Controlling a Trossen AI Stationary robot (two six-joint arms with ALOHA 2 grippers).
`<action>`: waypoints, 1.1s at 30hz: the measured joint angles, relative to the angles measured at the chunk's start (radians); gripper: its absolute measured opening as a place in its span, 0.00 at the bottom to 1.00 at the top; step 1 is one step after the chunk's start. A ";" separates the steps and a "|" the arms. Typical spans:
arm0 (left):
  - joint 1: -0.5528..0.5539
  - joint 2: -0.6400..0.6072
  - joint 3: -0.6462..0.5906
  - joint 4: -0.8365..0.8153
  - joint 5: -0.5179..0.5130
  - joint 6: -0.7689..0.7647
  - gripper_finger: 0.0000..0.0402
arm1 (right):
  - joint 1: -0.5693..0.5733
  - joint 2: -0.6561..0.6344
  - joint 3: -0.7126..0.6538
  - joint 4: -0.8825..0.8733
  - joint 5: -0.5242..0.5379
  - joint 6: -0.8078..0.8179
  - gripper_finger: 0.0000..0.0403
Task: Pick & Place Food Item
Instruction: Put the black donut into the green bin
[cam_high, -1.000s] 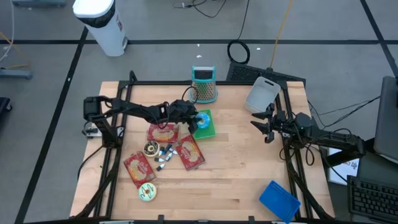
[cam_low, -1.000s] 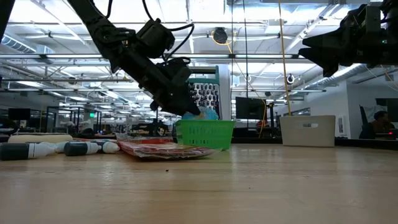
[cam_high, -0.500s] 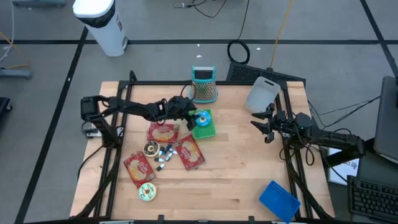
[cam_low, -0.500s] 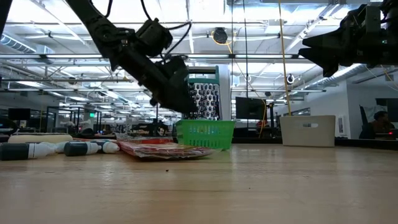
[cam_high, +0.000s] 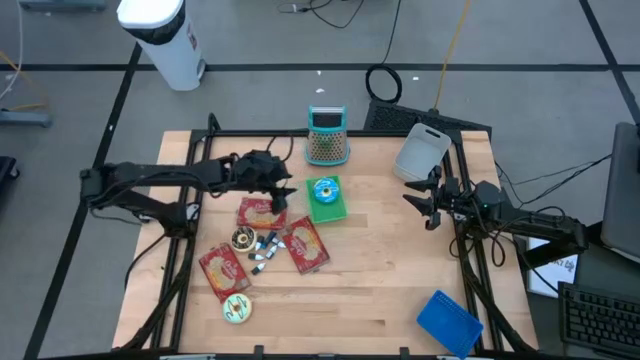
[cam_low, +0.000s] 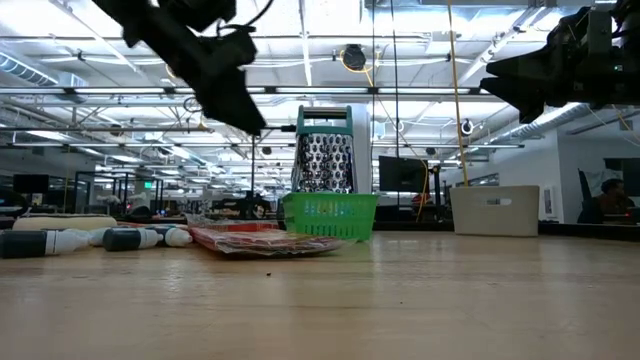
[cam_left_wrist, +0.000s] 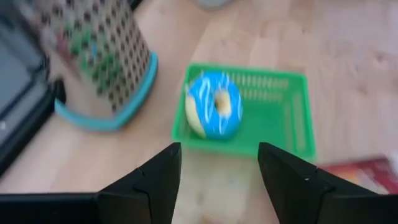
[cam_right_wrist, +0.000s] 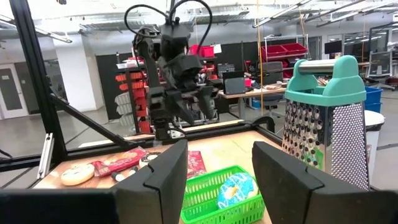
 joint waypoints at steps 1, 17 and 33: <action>-0.006 -0.021 0.000 -0.048 0.000 -0.020 0.54 | 0.000 0.000 0.000 0.000 0.000 -0.002 0.42; -0.186 -0.129 -0.079 -0.557 0.000 -0.507 0.54 | 0.000 0.000 0.000 0.000 0.000 -0.032 0.42; -0.411 -0.197 -0.313 -0.520 0.000 -0.945 0.54 | 0.000 0.000 0.000 0.001 0.000 -0.033 0.42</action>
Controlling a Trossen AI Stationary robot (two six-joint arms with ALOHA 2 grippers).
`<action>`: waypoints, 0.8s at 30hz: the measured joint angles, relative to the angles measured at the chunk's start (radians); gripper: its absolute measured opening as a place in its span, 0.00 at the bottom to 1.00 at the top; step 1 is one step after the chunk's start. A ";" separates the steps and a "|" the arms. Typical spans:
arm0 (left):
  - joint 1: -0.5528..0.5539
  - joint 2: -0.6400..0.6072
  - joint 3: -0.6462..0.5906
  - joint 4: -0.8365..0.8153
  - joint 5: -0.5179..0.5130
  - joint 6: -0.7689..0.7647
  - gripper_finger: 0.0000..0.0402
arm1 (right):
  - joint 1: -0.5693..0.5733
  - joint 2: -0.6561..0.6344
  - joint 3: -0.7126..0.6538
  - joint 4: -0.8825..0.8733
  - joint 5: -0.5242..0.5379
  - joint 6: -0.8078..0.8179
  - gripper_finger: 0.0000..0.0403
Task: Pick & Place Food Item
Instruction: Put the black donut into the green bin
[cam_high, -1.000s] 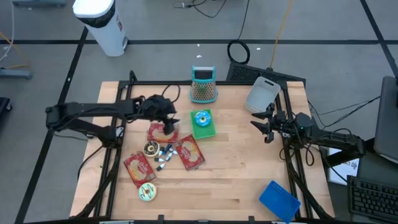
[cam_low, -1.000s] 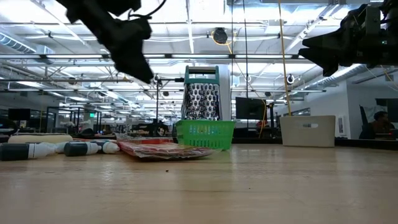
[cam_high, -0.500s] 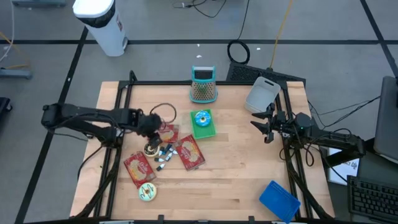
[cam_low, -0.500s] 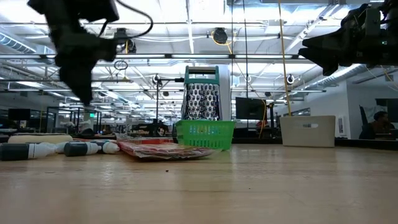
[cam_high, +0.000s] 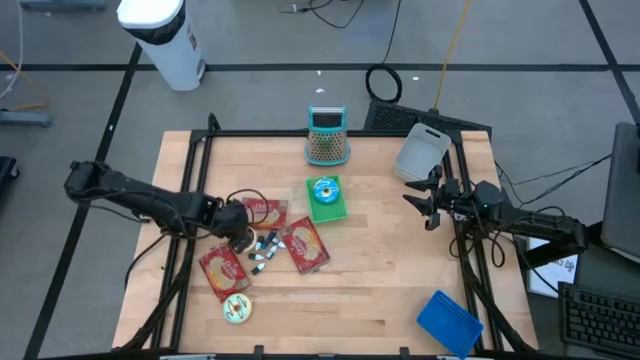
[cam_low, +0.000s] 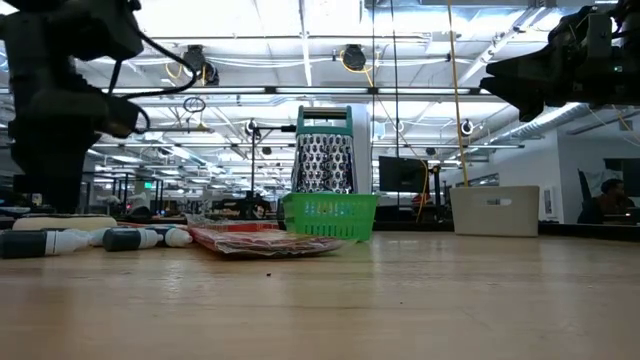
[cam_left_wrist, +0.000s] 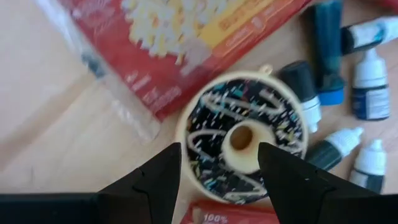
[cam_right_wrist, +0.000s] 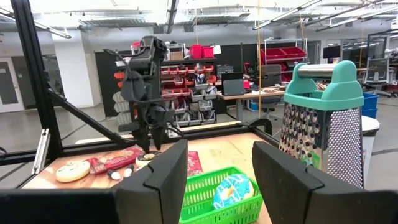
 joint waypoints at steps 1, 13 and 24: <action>-0.006 0.001 -0.008 0.000 0.000 -0.010 0.54 | 0.000 0.000 0.000 0.000 0.000 0.000 0.42; -0.017 0.000 -0.080 0.045 -0.032 -0.053 0.54 | 0.000 0.000 0.000 0.000 0.000 0.000 0.42; -0.017 0.001 -0.106 0.168 0.015 0.019 0.52 | 0.000 0.000 0.000 -0.001 0.000 0.000 0.42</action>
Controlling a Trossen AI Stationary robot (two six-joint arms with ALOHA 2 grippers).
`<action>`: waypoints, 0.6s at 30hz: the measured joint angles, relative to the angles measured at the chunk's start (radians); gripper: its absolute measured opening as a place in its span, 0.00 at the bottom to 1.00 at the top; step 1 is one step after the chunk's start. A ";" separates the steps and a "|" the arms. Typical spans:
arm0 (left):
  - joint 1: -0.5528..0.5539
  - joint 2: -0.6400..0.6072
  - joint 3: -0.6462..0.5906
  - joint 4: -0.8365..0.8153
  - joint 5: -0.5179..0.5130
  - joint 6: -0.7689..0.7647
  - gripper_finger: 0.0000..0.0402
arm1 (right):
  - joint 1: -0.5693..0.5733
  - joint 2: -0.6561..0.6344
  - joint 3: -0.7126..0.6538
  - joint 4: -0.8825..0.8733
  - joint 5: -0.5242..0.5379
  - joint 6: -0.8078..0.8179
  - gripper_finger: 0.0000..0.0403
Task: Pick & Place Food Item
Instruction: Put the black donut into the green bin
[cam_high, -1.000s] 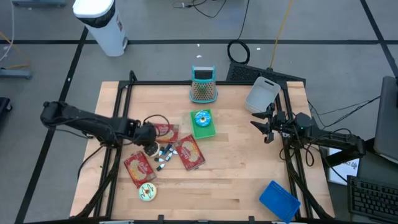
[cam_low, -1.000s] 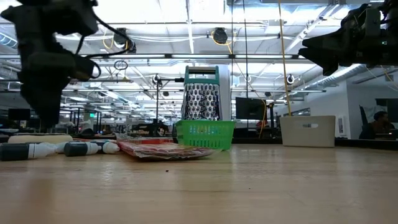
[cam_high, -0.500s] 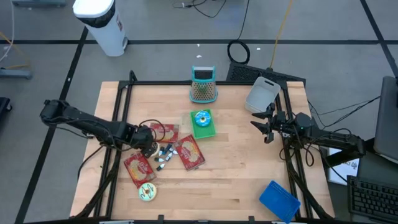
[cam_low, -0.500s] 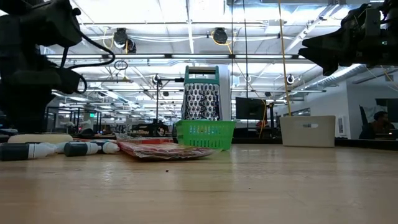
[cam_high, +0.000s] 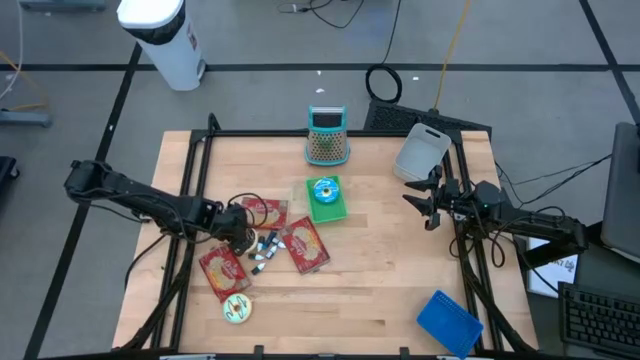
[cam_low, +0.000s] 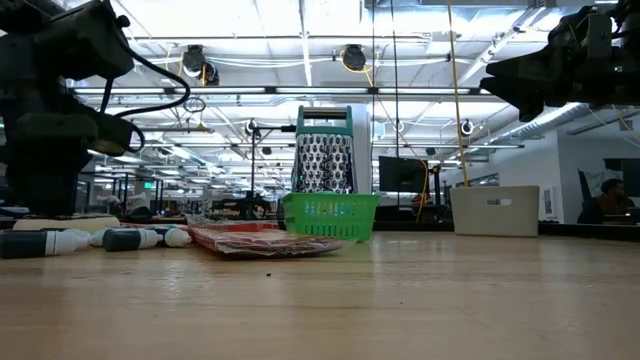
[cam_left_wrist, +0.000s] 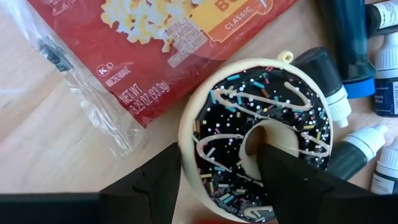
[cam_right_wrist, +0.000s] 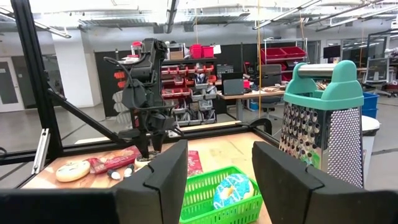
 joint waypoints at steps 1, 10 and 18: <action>0.000 0.000 0.000 0.001 0.000 0.000 0.50 | 0.000 0.000 0.000 -0.001 0.000 0.000 0.42; 0.000 0.000 0.000 0.003 -0.001 0.005 0.23 | 0.000 0.000 0.000 -0.007 0.000 0.000 0.42; 0.002 -0.019 0.016 -0.022 -0.005 0.023 0.09 | 0.000 0.000 0.000 -0.007 0.000 0.000 0.42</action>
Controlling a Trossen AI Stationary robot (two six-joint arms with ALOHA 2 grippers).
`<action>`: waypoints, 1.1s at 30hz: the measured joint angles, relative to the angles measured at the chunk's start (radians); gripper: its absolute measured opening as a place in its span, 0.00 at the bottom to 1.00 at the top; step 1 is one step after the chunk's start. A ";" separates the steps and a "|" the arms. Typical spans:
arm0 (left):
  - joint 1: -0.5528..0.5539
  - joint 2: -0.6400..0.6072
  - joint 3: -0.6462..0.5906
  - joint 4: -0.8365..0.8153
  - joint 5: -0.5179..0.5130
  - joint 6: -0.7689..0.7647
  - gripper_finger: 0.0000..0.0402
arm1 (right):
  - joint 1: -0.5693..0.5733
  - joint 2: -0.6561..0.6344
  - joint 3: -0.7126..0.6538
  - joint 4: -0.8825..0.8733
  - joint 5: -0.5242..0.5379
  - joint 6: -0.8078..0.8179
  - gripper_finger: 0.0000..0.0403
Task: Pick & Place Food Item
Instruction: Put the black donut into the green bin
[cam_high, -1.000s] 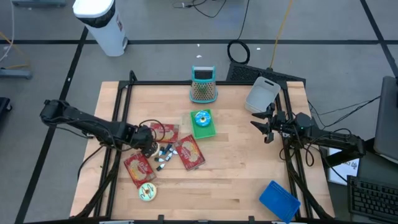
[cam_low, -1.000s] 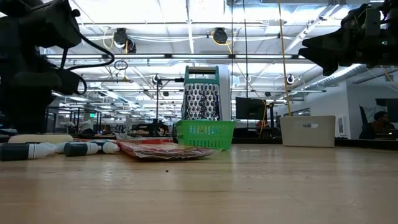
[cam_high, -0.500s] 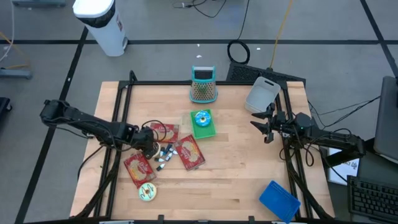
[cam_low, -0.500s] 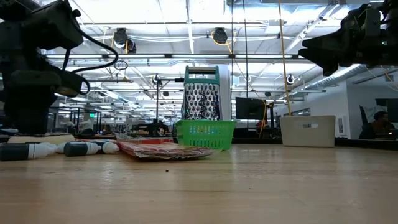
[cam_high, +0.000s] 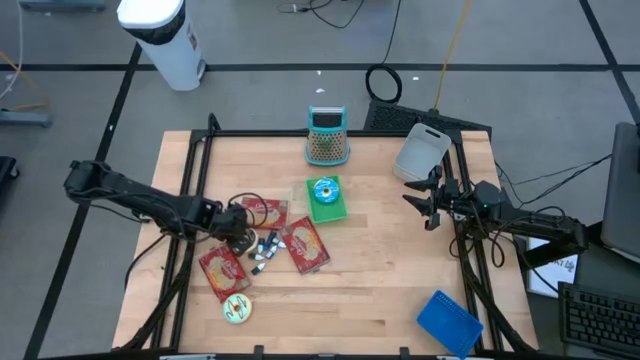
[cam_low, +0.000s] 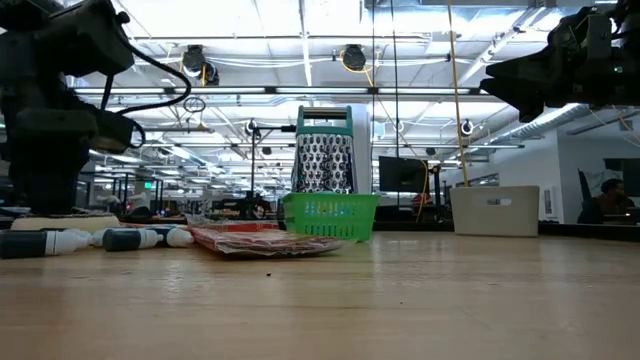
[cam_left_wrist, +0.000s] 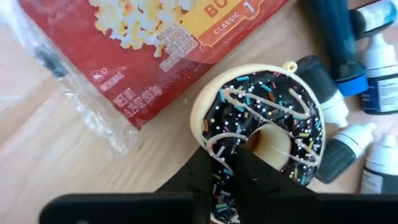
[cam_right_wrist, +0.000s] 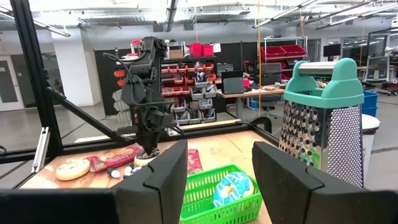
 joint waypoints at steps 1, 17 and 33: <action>0.000 -0.002 0.007 -0.003 -0.002 0.005 0.09 | 0.000 0.000 0.000 0.000 0.000 0.000 0.42; 0.005 -0.026 0.240 0.074 -0.388 0.365 0.10 | 0.000 0.017 0.000 0.009 0.002 0.000 0.42; 0.177 0.137 0.246 0.770 -0.493 0.960 0.10 | 0.000 0.108 0.000 0.044 0.003 0.049 0.42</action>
